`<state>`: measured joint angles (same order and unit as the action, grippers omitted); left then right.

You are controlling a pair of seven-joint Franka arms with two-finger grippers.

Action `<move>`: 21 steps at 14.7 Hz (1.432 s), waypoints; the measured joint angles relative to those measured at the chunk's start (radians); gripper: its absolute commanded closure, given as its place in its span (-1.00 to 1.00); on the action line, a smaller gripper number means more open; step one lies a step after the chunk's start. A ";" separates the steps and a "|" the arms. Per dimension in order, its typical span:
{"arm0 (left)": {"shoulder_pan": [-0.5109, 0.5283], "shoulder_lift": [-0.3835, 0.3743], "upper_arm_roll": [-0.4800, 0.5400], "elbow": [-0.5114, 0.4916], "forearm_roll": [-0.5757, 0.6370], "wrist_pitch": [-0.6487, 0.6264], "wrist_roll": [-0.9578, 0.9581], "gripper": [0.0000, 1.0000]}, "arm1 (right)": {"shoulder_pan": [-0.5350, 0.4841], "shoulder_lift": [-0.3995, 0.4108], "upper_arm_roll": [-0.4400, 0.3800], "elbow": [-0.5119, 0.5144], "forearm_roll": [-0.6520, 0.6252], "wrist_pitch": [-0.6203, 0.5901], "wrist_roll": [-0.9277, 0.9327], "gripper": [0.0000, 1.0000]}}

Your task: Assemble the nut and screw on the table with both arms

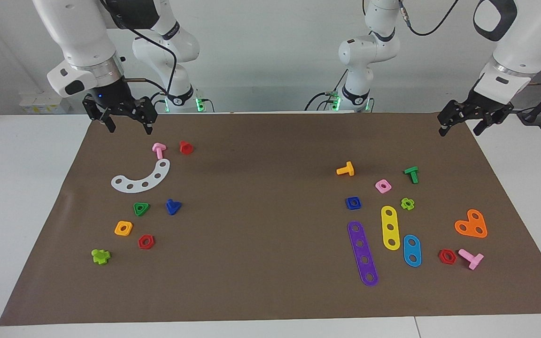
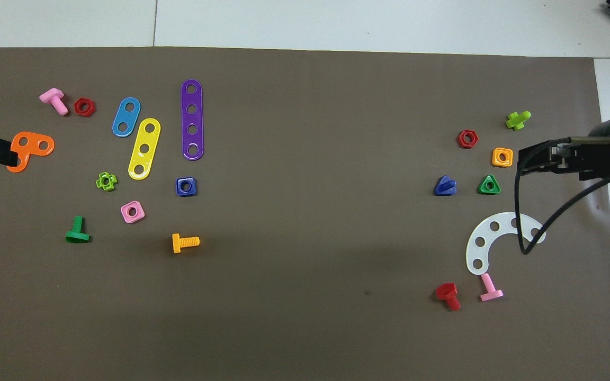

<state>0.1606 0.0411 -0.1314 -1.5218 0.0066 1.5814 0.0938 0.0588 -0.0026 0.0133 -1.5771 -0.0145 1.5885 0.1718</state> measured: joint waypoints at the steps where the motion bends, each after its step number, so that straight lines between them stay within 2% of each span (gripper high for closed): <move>1: 0.000 0.000 0.000 0.000 0.000 0.000 0.000 -1.00 | 0.000 0.000 0.000 -0.002 0.000 0.004 0.000 -1.00; 4: 0.000 0.000 0.000 0.000 0.000 0.000 0.000 -1.00 | -0.001 -0.002 0.000 -0.027 0.000 0.052 0.000 -0.98; 8: 0.000 -0.003 0.000 -0.013 0.000 0.002 0.000 -1.00 | -0.001 -0.022 0.000 -0.161 0.000 0.193 0.000 -0.90; 13: -0.047 -0.066 -0.004 -0.215 -0.003 0.131 -0.051 -1.00 | -0.001 0.004 0.000 -0.288 0.000 0.359 0.000 -0.82; 15: -0.079 -0.067 -0.007 -0.257 -0.004 0.160 -0.092 -1.00 | 0.000 0.029 0.000 -0.338 0.000 0.432 0.000 -0.76; 17: -0.103 -0.057 -0.008 -0.298 -0.005 0.211 -0.131 -0.98 | 0.001 0.063 0.001 -0.373 0.000 0.486 0.000 -0.70; 21: -0.195 0.018 -0.010 -0.399 -0.007 0.426 -0.308 -0.91 | 0.005 0.135 0.003 -0.405 0.000 0.588 0.000 -0.60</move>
<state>-0.0340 0.0593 -0.1412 -1.9204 -0.0009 2.0074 -0.2140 0.0637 0.1327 0.0165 -1.9817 -0.0142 2.1770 0.1717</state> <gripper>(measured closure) 0.035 0.163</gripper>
